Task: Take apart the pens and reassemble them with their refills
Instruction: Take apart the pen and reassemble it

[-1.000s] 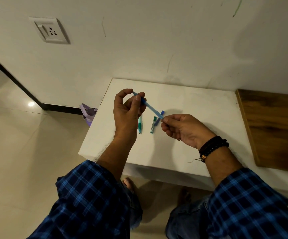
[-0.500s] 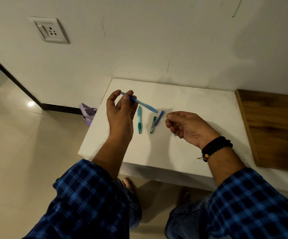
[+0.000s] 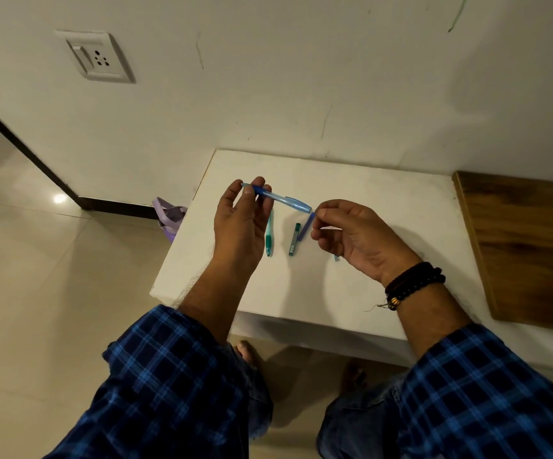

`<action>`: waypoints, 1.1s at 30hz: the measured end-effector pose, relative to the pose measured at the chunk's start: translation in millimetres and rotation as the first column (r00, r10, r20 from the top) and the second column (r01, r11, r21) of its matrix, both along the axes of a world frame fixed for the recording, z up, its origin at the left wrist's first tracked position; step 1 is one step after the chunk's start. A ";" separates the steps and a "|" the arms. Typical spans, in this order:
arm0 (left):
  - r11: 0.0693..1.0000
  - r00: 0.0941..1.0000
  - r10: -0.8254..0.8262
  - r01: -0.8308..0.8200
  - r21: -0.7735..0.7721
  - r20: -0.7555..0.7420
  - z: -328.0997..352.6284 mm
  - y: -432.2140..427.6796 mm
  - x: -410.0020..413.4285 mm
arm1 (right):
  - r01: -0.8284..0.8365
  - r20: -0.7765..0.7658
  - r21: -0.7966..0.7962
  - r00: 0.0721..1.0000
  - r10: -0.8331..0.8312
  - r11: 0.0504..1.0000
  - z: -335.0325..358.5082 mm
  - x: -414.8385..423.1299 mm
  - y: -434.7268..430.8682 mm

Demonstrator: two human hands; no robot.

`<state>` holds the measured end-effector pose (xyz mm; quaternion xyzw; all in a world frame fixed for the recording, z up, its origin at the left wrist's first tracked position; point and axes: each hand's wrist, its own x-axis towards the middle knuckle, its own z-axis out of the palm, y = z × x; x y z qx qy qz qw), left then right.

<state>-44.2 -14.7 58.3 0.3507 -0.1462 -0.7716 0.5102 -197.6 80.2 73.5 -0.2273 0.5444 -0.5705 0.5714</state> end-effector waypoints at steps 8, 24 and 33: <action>0.985 0.981 -0.028 0.060 -0.160 0.192 0.0 1.0 -1.4 | 0.121 -0.890 0.310 0.386 0.243 0.943 -47.4 -15.8 -1.6; 0.790 0.789 0.028 0.358 -0.498 0.613 -12.3 6.7 -6.8 | 0.176 -0.811 0.166 0.584 0.033 0.970 -60.7 3.5 -15.5; 0.952 0.976 -0.060 0.118 -0.283 0.208 -1.6 6.8 -3.8 | -0.023 0.075 -0.036 0.997 0.026 0.999 -12.8 14.6 -5.2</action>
